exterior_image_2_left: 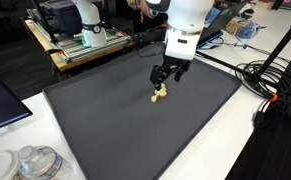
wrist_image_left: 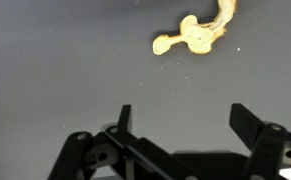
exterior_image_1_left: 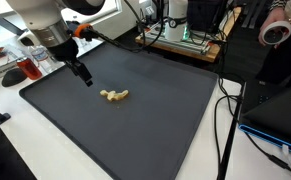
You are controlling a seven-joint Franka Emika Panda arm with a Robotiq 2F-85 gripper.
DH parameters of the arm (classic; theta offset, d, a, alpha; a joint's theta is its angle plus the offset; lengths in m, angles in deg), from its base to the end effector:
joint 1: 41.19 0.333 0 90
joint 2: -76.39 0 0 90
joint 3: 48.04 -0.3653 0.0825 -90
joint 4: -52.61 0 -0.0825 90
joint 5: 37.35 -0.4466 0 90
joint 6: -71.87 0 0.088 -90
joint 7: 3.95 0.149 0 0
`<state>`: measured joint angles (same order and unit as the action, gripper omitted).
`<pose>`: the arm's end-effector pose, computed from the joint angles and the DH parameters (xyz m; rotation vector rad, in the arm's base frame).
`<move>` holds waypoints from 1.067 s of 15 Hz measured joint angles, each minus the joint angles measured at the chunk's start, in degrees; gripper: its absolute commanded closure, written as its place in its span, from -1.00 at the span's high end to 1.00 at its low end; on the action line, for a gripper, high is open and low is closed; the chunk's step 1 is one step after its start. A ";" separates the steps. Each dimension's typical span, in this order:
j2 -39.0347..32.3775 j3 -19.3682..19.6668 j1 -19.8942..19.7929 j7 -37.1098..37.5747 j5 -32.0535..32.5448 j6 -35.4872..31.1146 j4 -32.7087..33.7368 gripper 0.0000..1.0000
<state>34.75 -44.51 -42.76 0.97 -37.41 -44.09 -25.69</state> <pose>0.8076 -0.0629 0.2459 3.0893 -0.2496 -0.1058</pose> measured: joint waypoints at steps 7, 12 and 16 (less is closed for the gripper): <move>-0.38 0.43 5.36 9.30 3.45 4.60 0.94 1.00; -0.38 0.82 8.50 14.87 5.84 4.76 0.93 1.00; -0.37 2.00 11.25 21.46 8.23 4.69 0.71 1.00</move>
<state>34.38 -42.51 -31.52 22.43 -29.18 -39.40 -24.98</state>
